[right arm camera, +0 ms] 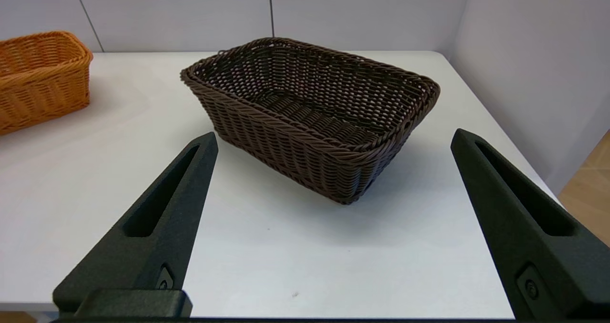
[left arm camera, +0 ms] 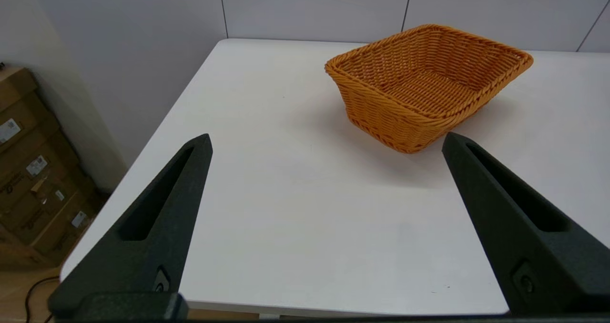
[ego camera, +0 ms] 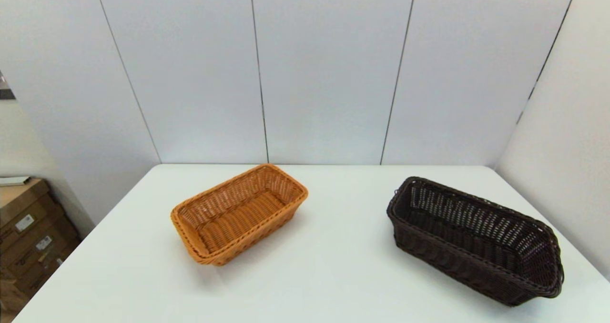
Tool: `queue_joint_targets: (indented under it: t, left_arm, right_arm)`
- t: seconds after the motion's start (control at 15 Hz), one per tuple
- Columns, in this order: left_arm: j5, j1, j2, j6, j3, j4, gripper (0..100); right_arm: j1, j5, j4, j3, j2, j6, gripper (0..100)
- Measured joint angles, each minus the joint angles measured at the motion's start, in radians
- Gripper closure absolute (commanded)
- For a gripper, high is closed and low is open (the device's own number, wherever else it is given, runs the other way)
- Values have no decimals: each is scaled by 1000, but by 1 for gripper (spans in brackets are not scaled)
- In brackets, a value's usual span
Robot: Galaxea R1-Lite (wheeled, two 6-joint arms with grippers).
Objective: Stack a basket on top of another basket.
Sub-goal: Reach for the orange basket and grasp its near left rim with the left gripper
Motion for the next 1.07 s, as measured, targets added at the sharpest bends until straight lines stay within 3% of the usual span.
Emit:
queue_joint_targets:
  t: [0.6, 1.07]
  left_arm:
    - [19, -33, 811, -255, -651, 150, 0]
    - [199, -310, 1453, -701, -1112, 477, 0]
  right_arm:
    - [0, 1, 15, -4, 0, -5, 0]
    - [0, 1, 18, -6, 0, -4, 0]
